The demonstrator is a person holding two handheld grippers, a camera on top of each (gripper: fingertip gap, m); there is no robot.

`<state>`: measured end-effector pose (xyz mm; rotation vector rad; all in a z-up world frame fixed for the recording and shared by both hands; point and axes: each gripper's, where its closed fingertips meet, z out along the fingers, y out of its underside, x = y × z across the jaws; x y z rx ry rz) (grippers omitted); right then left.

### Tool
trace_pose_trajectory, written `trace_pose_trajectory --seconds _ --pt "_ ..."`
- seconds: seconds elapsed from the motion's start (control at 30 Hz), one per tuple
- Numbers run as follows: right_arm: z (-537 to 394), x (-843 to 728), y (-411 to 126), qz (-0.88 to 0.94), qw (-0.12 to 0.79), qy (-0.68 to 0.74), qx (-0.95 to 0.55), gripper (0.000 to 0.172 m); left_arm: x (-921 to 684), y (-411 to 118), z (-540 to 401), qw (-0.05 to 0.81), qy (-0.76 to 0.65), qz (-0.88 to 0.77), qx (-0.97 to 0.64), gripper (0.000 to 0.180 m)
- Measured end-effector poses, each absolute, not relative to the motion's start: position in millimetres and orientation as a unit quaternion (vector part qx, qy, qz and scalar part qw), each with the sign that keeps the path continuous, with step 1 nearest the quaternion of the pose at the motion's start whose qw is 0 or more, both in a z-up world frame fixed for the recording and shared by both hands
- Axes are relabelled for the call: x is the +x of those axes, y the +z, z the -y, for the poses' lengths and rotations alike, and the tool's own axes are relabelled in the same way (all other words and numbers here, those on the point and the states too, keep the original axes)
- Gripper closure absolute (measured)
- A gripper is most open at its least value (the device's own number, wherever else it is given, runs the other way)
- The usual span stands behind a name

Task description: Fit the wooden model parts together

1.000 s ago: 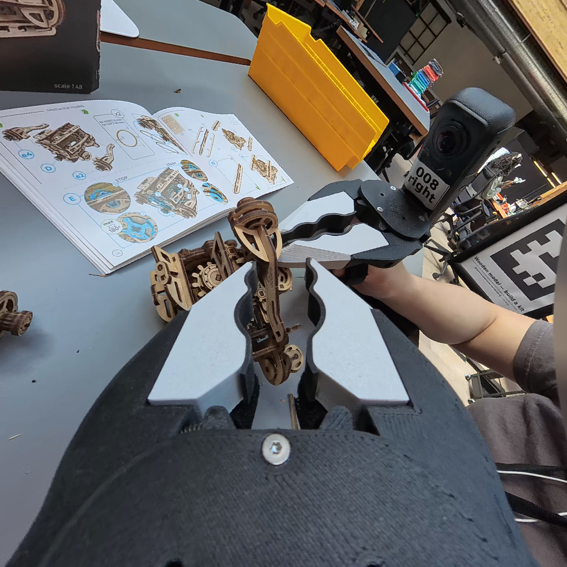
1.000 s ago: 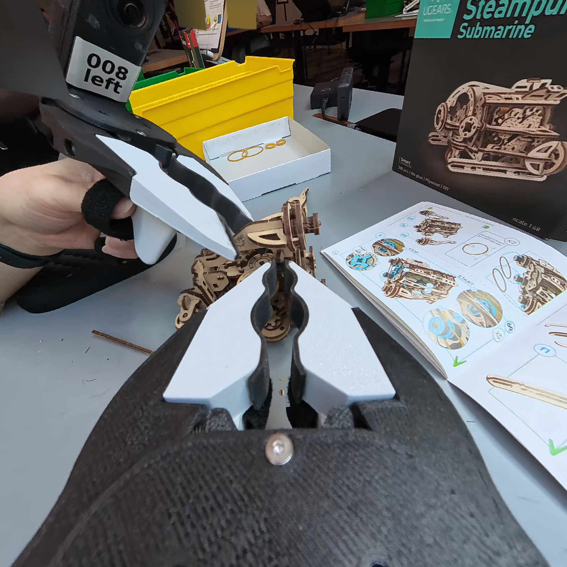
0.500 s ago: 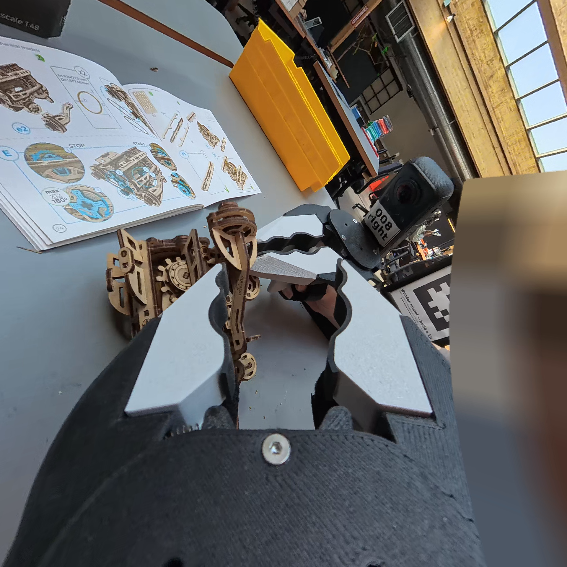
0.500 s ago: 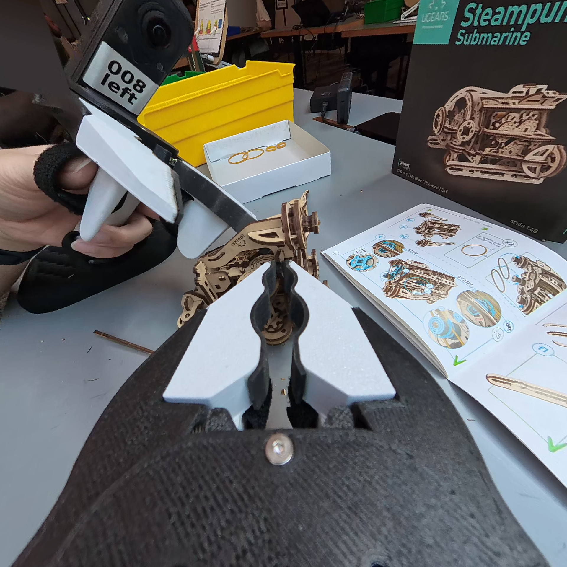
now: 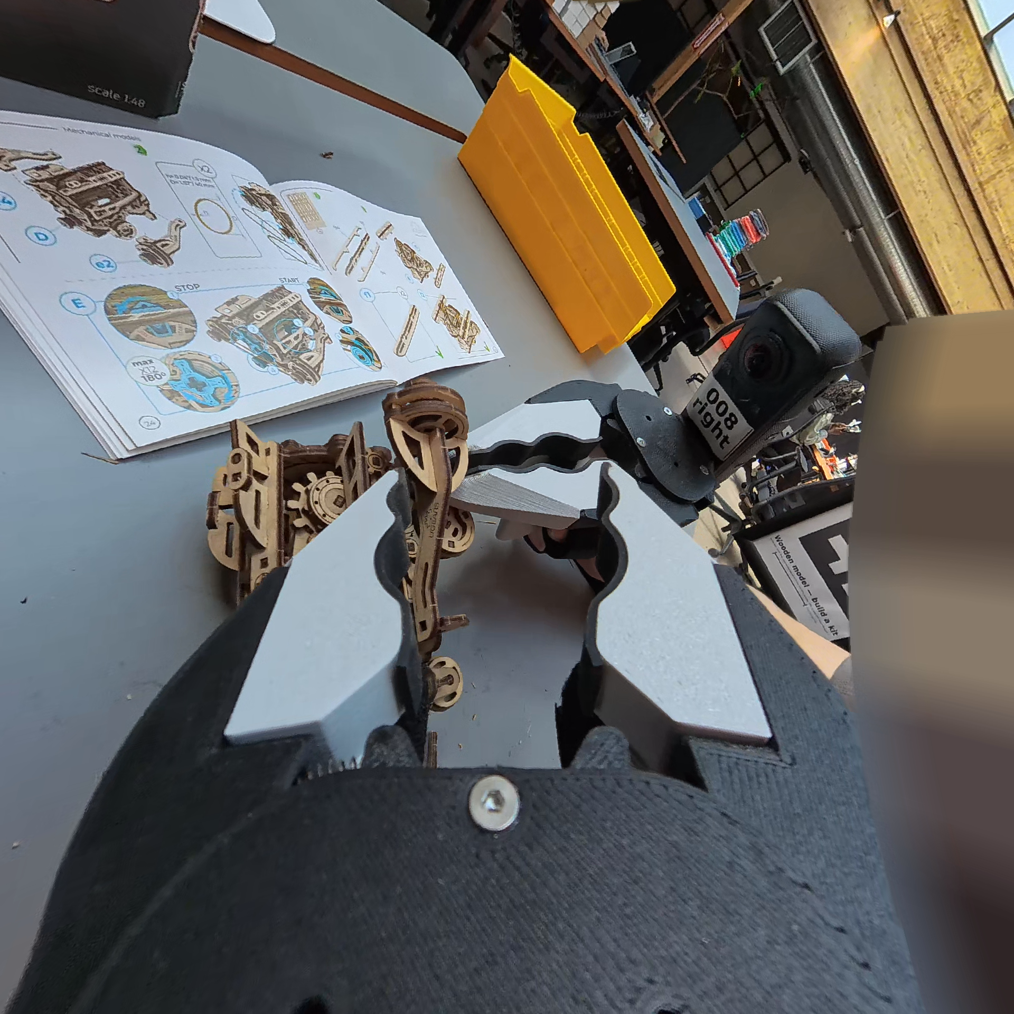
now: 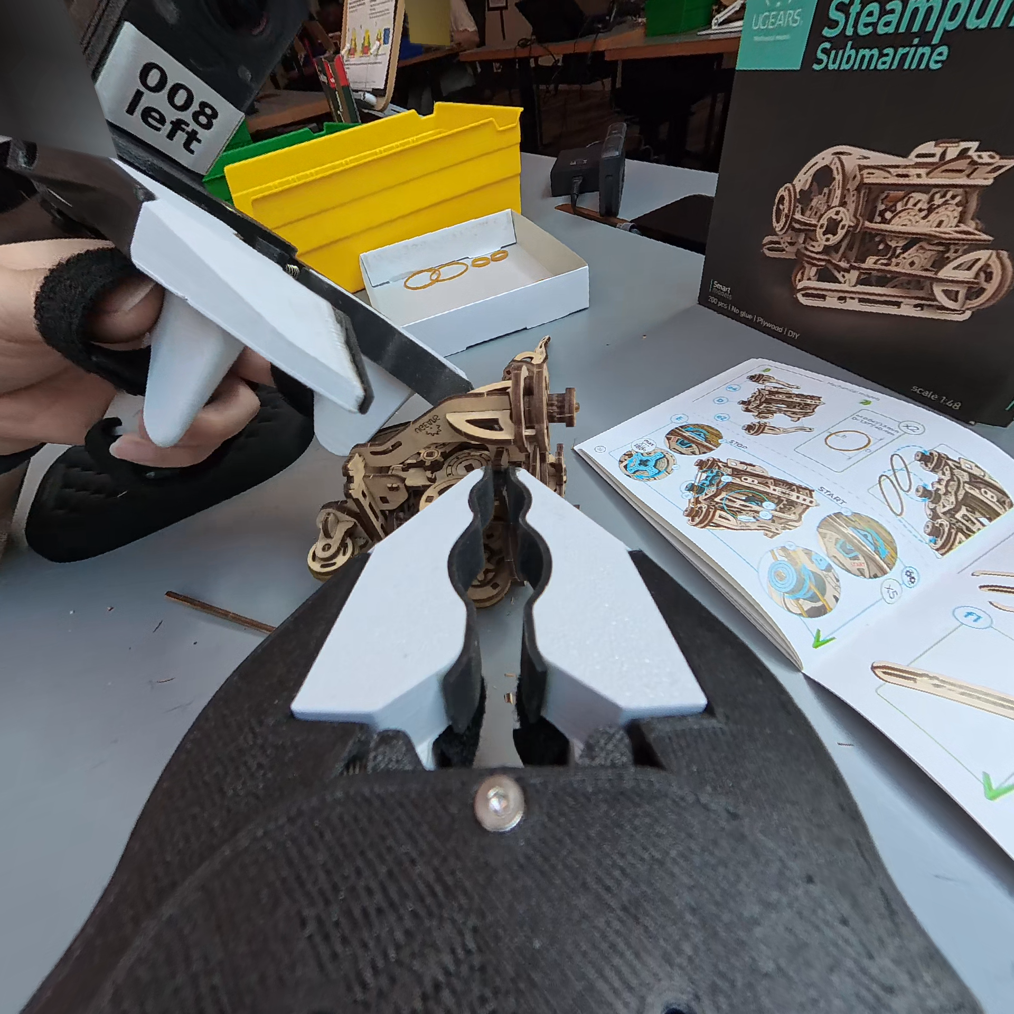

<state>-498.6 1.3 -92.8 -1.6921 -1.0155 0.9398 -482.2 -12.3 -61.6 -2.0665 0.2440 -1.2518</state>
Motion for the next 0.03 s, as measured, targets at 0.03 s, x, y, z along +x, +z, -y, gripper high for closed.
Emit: trace_pose_trajectory --seconds 0.03 --pt "-1.1 -498.8 -92.7 0.414 0.462 0.379 -0.687 0.169 -482.7 -62.8 12.4 0.350 -0.476 -0.100 -0.801 0.116"
